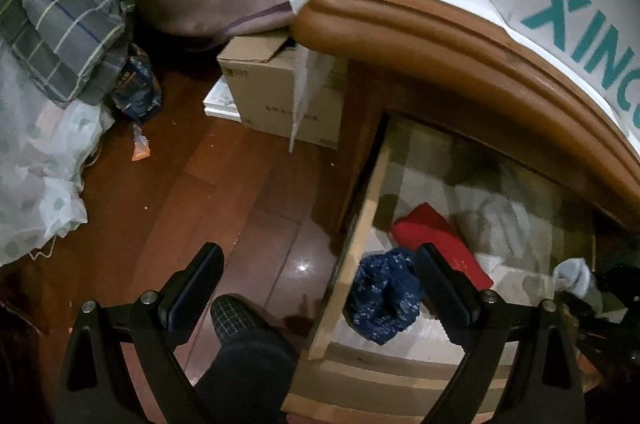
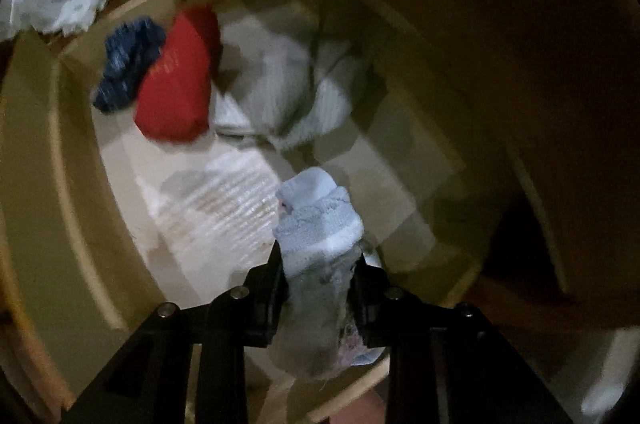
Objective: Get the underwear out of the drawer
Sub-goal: 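Lift the pale blue sock out of the drawer with the right tool, then grasp and lift the dark blue cloth with the left tool while the right holds the sock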
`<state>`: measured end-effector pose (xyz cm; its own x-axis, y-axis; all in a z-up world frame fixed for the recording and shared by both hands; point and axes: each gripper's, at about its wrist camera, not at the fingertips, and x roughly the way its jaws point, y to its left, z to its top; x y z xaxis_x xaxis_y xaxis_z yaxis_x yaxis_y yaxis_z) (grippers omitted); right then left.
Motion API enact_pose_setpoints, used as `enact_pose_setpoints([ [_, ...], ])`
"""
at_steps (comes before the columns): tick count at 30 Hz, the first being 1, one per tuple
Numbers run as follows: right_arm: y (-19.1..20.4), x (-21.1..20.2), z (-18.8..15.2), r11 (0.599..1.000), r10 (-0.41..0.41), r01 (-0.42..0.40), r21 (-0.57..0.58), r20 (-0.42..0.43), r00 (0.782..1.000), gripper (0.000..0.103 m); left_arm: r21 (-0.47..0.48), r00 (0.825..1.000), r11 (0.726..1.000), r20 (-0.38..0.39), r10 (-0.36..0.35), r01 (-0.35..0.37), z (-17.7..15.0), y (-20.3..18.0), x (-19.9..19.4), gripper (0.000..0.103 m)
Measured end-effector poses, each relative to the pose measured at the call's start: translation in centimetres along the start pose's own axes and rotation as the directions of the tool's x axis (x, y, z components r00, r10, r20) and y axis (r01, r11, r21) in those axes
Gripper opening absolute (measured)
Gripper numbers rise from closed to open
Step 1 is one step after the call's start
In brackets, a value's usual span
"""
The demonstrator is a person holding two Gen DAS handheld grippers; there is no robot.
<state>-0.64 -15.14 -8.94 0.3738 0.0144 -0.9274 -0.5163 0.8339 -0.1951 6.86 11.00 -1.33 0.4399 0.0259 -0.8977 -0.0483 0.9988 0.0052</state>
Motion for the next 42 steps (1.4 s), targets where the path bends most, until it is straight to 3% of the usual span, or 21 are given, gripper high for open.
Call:
enact_pose_setpoints([
  [4,0.1,-3.8,-0.8,0.996,0.015,-0.023,0.09,0.085,0.996,0.029,0.026,1.0,1.0,-0.016,0.001,-0.001,-0.2,-0.8,0.4,0.095],
  [7,-0.7,-6.0,-1.8,0.984,0.022,-0.049,0.172,0.155,0.988,0.029,0.037,0.998,0.999,-0.049,-0.036,0.038,-0.5,-1.4,0.8,0.095],
  [10,-1.9,-7.5,-2.8,0.947,0.034,-0.105,0.304,0.231,0.972,0.029,0.058,0.997,0.997,-0.062,-0.043,0.046,-0.9,-2.2,1.0,0.095],
  [13,-2.0,-8.5,-4.1,0.919,-0.01,-0.095,0.384,0.263,0.965,0.029,0.119,0.997,0.991,-0.063,-0.051,0.058,-1.2,-3.1,1.1,0.095],
  [17,-2.4,-8.2,-5.2,0.877,-0.018,-0.125,0.464,0.29,0.957,0.029,0.187,0.984,0.974,-0.148,-0.102,0.129,-2.0,-4.2,2.0,0.095],
  [23,-3.2,-8.6,-5.5,0.844,-0.017,-0.174,0.506,0.351,0.936,0.029,0.25,0.962,0.949,-0.24,-0.133,0.193,-2.8,-5.9,3.3,0.093],
  [26,-3.2,-9.2,-5.6,0.847,-0.024,-0.172,0.503,0.36,0.933,0.029,0.265,0.947,0.938,-0.287,-0.144,0.223,-2.7,-6.8,4.5,0.09],
  [35,-3.8,-10.3,-5.8,0.83,-0.037,-0.197,0.522,0.404,0.914,0.029,0.337,0.926,0.917,-0.367,-0.083,0.215,-2.3,-7.9,7.2,0.083],
  [42,-3.6,-10.6,-5.6,0.839,-0.042,-0.191,0.509,0.411,0.911,0.029,0.417,0.909,0.878,-0.415,-0.046,0.235,-2.5,-9.2,9.1,0.081],
])
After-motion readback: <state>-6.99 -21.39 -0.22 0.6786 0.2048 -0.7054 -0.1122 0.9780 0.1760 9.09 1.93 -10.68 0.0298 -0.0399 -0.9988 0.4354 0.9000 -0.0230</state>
